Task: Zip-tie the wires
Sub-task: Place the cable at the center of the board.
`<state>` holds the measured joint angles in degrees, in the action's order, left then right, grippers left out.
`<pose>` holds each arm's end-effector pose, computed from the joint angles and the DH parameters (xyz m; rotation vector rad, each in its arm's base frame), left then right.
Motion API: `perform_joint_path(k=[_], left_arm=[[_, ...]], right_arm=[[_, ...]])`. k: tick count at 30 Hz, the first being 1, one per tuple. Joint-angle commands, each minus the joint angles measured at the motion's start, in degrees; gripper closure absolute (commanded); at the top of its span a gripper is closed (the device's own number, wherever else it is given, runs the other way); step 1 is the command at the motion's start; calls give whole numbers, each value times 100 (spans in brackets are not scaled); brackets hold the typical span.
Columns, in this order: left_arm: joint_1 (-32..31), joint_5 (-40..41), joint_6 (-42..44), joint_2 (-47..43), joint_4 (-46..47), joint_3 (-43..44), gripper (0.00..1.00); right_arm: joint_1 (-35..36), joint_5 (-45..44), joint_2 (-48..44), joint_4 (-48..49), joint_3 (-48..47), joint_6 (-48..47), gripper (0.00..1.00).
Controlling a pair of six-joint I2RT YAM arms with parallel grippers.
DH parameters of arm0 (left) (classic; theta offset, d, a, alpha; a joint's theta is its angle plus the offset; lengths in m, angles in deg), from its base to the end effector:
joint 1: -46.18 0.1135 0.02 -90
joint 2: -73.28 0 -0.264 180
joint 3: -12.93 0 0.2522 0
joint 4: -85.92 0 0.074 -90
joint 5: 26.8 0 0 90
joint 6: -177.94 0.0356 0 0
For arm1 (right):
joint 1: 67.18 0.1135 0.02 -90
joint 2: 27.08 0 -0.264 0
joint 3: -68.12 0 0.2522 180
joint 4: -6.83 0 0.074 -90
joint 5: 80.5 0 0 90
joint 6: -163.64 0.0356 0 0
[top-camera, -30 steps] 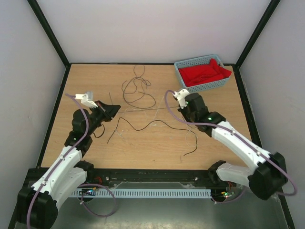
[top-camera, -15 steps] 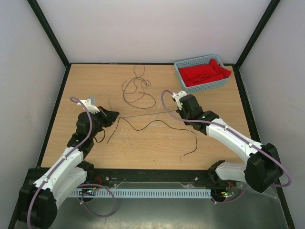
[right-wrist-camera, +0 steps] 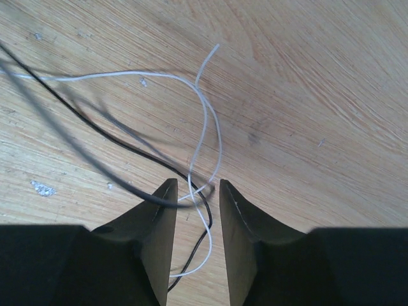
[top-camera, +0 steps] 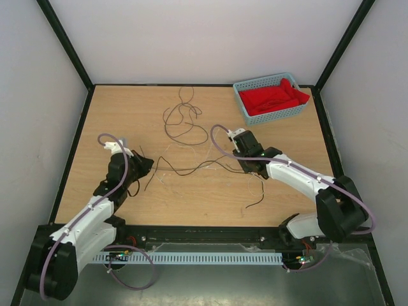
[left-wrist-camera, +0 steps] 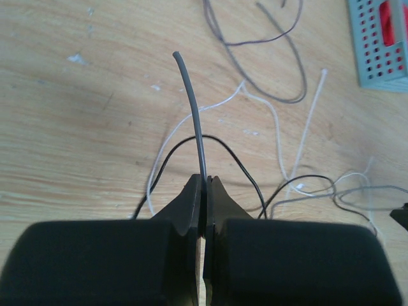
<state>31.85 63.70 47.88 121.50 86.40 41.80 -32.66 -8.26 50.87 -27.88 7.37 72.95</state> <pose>0.1801 -0.0457 0.1914 -0.4404 1.9008 -0.6300 0.2306 0.1454 0.2122 -0.6071 2.3443 -0.1186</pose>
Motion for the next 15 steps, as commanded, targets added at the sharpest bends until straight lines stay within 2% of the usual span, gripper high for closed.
perform_joint_path(k=[1, 7, 12, 15], left_arm=[[35, 237, -1, 219, -5, -126, 100], [35, 280, 16, 485, 17, -100, 100], [35, 272, 42, 619, 25, -128, 100], [31, 315, -26, 682, 17, -179, 85]], right_arm=[[15, -214, 199, -129, -40, 82, 52], [10, -305, 526, -150, -330, 44, 39], [11, -534, 424, -194, -478, -35, 26], [13, -563, 288, -359, -602, -84, 20]])
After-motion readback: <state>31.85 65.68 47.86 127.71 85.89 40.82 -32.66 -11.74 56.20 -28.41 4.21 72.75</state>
